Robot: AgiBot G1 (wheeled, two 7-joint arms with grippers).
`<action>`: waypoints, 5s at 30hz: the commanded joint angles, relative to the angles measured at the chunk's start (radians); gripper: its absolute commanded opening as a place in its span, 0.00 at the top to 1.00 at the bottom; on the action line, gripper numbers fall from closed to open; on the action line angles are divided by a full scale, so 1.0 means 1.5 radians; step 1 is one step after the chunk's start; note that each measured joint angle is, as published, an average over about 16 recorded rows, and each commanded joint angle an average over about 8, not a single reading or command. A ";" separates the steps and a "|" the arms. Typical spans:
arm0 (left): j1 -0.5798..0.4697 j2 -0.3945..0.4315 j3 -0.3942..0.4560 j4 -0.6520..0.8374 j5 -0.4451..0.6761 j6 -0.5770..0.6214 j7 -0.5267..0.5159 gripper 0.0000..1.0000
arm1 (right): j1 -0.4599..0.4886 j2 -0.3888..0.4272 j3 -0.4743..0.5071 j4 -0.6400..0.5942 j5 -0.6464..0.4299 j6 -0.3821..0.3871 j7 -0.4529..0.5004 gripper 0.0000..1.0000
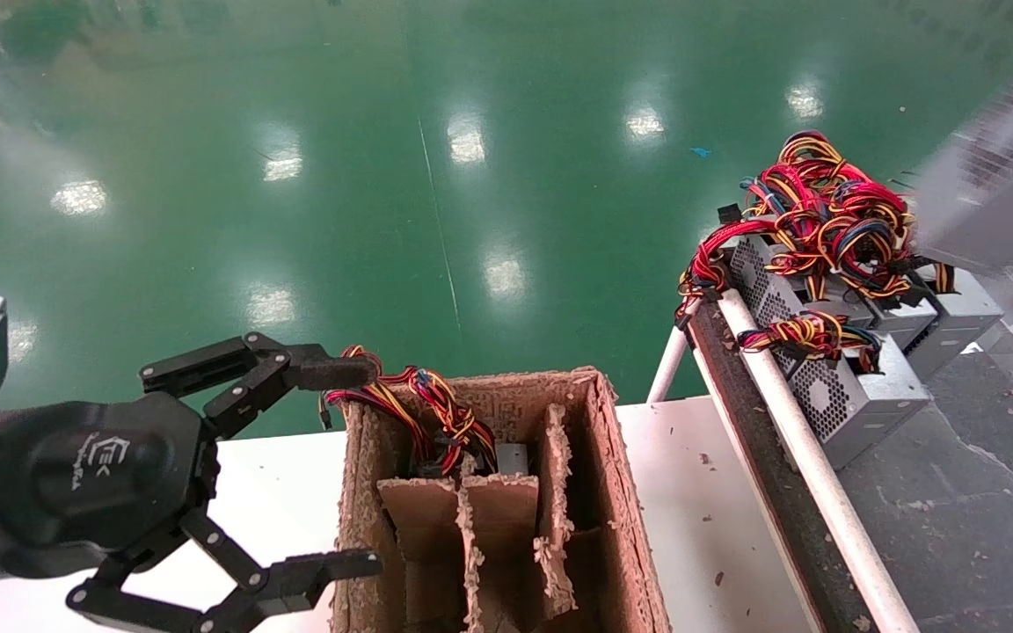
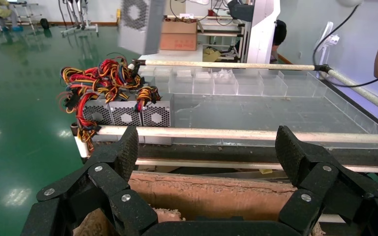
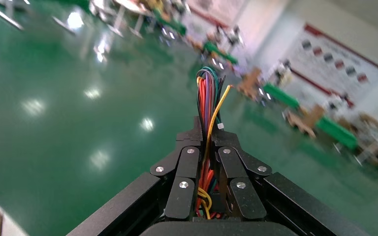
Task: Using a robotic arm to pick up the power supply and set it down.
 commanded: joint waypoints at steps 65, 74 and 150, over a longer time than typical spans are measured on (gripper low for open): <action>0.000 -0.001 0.002 0.000 -0.001 -0.001 0.001 0.00 | -0.085 -0.098 -0.068 -0.176 -0.050 -0.030 -0.040 0.00; 0.000 -0.001 0.002 0.000 -0.002 -0.001 0.001 0.00 | -0.075 -0.100 -0.062 -0.178 -0.027 -0.064 -0.064 0.00; -0.001 -0.002 0.004 0.001 -0.003 -0.002 0.002 0.00 | -0.166 -0.200 -0.147 0.155 0.128 -0.197 0.025 0.00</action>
